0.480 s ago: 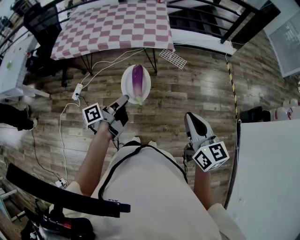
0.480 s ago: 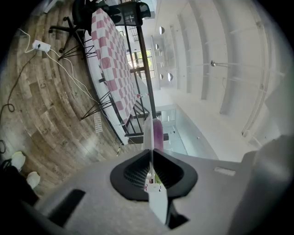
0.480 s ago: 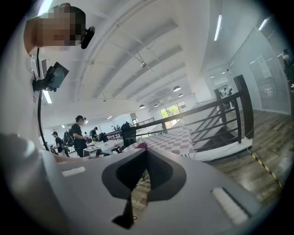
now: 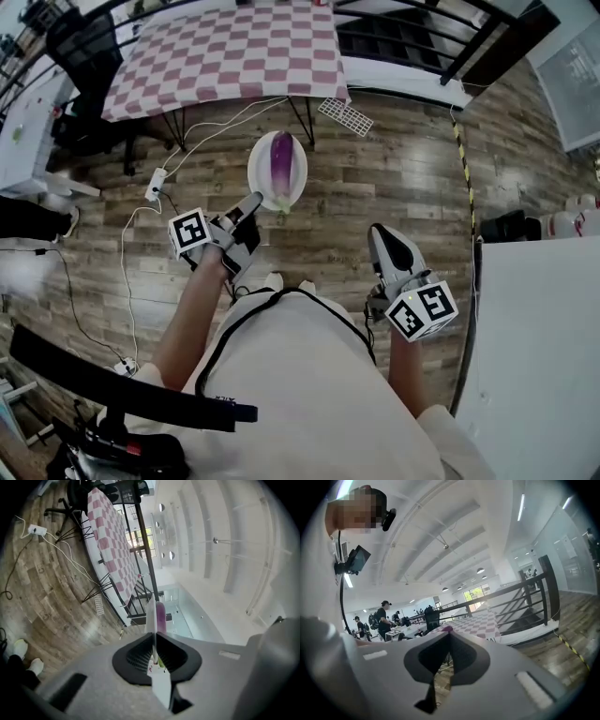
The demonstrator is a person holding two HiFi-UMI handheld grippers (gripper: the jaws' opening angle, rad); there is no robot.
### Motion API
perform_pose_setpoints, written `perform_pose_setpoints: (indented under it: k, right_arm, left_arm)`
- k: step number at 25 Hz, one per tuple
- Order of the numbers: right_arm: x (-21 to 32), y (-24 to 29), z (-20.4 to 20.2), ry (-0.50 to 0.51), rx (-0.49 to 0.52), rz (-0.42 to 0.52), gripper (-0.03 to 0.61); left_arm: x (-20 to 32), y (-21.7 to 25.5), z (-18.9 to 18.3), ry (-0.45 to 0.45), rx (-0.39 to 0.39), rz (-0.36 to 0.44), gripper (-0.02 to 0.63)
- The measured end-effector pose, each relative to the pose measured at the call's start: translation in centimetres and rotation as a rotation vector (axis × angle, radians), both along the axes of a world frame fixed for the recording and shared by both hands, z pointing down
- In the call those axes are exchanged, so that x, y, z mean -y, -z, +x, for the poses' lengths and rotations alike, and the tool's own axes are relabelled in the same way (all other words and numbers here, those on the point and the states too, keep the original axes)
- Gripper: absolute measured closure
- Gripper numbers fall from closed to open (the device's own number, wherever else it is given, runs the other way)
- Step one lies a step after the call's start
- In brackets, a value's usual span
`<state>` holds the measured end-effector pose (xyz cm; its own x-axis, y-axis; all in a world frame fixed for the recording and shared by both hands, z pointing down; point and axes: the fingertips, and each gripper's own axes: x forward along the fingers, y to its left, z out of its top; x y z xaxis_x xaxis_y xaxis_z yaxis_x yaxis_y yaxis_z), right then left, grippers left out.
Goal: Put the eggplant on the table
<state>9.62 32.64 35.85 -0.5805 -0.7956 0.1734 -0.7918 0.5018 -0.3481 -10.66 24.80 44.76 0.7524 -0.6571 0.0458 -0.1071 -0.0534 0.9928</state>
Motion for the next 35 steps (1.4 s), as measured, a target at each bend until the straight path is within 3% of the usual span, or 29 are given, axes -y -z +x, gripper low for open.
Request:
perform_pose_setpoints:
  k: [18,35]
  right_arm:
    - [2.7,1.2,-5.0,-0.06,0.103,-0.006,0.571]
    - [0.3,0.2,-10.0,-0.065,0.061,-0.02,0.571]
  left_arm:
    - [3.0,0.8,-4.3,-0.049,0.014,0.022,0.581]
    - [1.4,-0.2,-8.7,-0.059,0.006,0.023,0.581]
